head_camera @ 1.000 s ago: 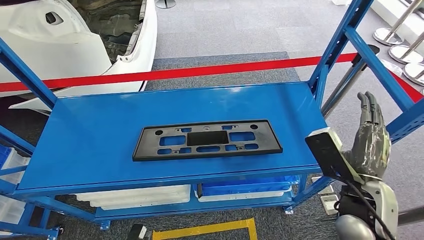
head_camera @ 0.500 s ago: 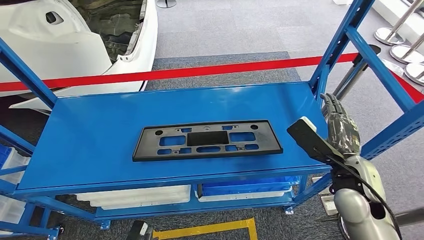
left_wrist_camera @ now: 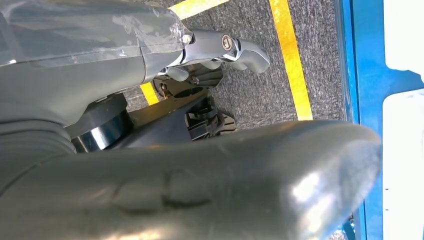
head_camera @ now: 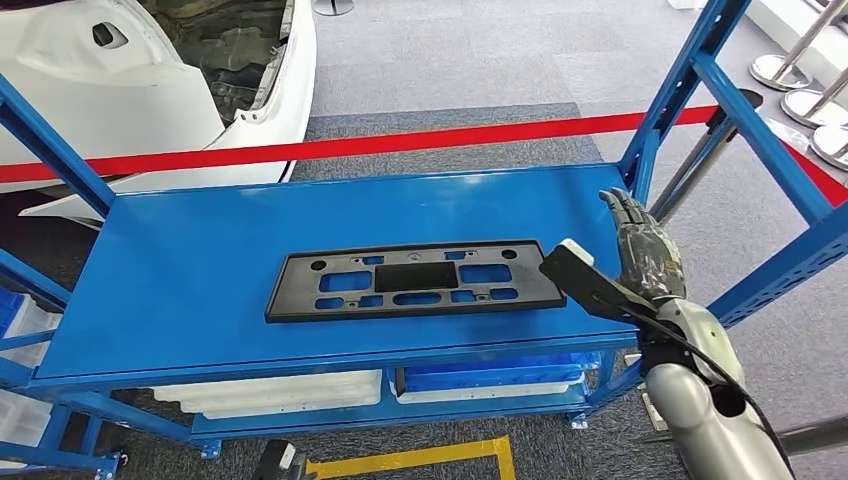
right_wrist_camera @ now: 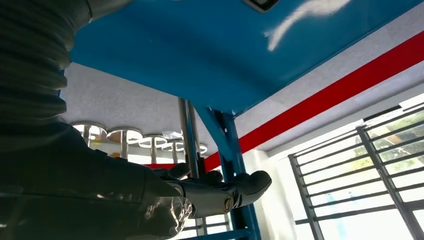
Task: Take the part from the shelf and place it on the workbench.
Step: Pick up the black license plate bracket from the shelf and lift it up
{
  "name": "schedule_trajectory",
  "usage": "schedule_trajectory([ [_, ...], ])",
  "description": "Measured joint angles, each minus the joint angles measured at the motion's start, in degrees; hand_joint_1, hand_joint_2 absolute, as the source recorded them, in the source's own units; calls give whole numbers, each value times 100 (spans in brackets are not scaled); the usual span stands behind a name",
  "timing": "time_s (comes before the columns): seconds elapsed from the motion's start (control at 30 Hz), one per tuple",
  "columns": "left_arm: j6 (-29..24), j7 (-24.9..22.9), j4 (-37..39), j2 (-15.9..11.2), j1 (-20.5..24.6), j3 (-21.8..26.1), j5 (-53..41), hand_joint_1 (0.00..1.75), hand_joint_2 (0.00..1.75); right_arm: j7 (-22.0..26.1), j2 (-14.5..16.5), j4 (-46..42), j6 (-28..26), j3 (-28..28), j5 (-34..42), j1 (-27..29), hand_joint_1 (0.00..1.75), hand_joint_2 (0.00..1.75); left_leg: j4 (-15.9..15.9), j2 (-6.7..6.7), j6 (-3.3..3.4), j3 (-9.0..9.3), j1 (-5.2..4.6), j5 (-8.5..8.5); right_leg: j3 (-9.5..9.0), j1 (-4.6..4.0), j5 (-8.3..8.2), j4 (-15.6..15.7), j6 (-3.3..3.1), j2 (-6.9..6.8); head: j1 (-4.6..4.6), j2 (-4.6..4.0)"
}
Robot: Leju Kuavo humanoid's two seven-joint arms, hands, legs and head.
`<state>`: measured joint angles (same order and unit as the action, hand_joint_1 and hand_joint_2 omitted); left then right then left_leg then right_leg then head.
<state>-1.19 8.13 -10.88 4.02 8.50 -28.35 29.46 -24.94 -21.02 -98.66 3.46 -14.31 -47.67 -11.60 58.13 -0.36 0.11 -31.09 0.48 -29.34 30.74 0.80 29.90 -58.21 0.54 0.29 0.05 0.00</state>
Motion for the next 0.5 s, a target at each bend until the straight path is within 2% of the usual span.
schedule_trajectory([
  [0.2, -3, 18, 0, 0, -32, 0, -3, 0, 0, -29, 32, -121, -138, -570, -126, -3, 0, 175, 0, 0, 0, 0, 1, 0, 2, -1, 1, 0, 0, 0, 1, 0],
  [0.5, -5, 13, 0, 0, -33, -1, -12, 0, 0, 127, 46, -121, -195, -971, -50, 23, 0, 175, 0, 1, 0, 1, 1, 0, 1, 0, 0, 0, 0, 0, 4, 0],
])
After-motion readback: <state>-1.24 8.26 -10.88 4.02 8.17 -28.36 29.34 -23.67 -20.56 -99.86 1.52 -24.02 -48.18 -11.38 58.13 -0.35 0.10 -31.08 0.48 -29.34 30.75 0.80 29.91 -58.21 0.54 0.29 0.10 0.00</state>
